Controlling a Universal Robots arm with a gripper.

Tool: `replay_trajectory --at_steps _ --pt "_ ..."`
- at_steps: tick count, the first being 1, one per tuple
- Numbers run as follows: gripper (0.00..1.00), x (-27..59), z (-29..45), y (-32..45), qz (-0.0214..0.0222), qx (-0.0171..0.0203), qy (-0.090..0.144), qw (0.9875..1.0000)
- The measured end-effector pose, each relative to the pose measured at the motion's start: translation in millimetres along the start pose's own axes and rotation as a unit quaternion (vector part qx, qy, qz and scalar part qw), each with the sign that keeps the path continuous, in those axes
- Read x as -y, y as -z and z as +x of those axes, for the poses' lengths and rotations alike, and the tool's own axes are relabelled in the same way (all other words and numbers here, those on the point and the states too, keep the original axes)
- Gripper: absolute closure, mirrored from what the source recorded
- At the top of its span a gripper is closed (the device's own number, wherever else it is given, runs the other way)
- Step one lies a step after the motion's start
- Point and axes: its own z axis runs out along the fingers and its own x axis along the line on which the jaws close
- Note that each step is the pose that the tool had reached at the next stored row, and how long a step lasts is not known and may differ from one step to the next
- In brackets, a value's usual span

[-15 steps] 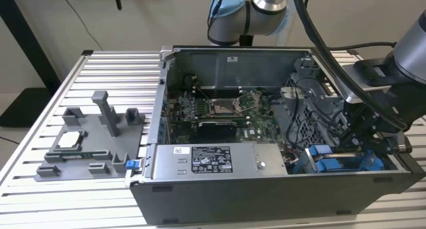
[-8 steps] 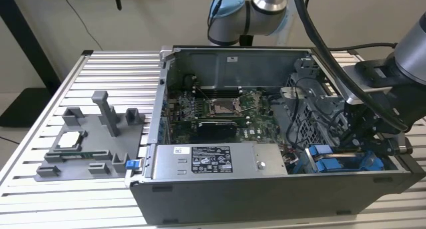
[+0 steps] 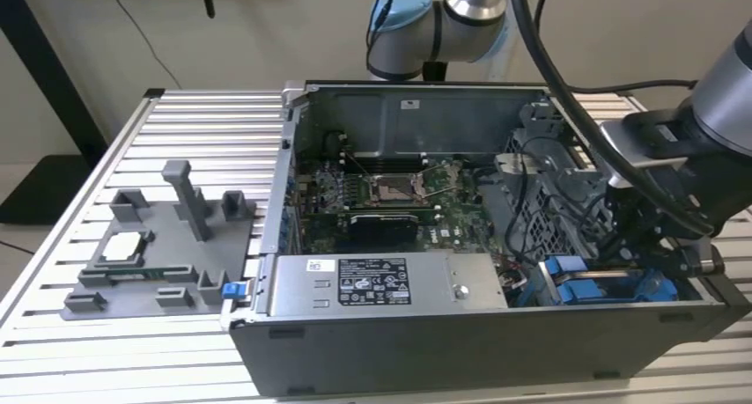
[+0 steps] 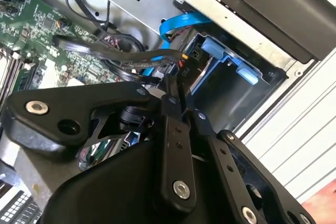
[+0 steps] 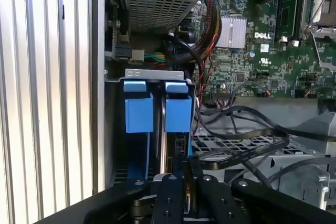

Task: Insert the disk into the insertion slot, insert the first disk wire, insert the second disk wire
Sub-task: 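Insert the second disk wire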

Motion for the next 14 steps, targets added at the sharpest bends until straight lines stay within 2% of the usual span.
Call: replay_trajectory --at_steps 4,5,6,7,8,14 --pt "1.00 -0.6 0.5 -3.8 0.0002 0.0006 0.000 1.0000" --pt "1.00 -0.8 0.5 -3.6 0.0002 0.0019 0.000 1.0000" --pt "0.00 -0.8 0.2 -3.2 0.0002 0.0056 -0.001 1.0000" --pt "0.00 -0.9 0.1 -1.9 0.0002 0.0083 -0.001 1.0000" --pt "0.00 -0.9 -0.3 1.6 0.0002 0.0089 -0.001 1.0000" --pt "0.00 0.3 -4.3 26.4 0.0002 0.0101 -0.001 0.9999"
